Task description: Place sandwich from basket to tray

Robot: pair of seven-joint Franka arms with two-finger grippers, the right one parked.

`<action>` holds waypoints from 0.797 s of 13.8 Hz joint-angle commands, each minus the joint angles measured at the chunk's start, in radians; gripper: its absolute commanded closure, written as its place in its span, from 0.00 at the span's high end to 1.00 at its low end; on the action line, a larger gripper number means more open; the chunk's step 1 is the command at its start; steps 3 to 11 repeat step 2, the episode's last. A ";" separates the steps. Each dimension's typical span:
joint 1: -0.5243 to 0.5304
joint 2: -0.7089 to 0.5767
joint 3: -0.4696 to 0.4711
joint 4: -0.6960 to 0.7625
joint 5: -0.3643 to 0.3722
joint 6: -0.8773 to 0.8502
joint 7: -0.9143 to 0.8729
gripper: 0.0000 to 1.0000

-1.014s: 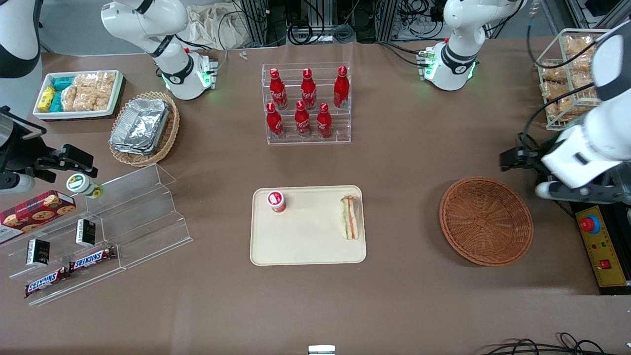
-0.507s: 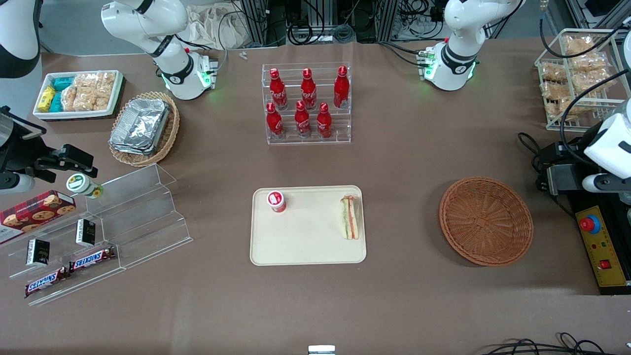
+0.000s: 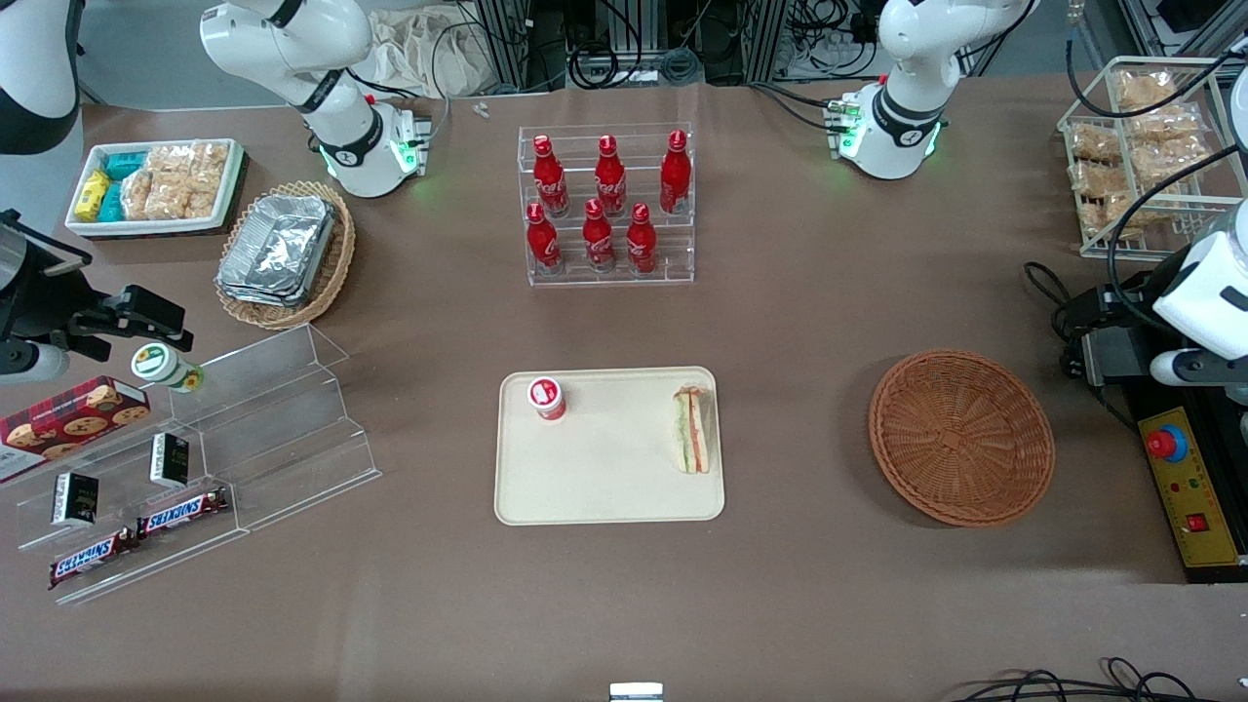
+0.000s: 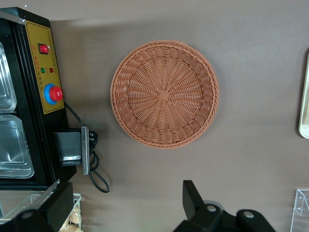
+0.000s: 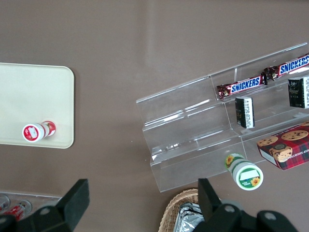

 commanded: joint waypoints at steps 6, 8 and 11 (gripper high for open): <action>0.014 -0.004 -0.010 -0.003 -0.016 0.023 -0.013 1.00; 0.014 -0.004 -0.010 -0.003 -0.016 0.023 -0.013 1.00; 0.014 -0.004 -0.010 -0.003 -0.016 0.023 -0.013 1.00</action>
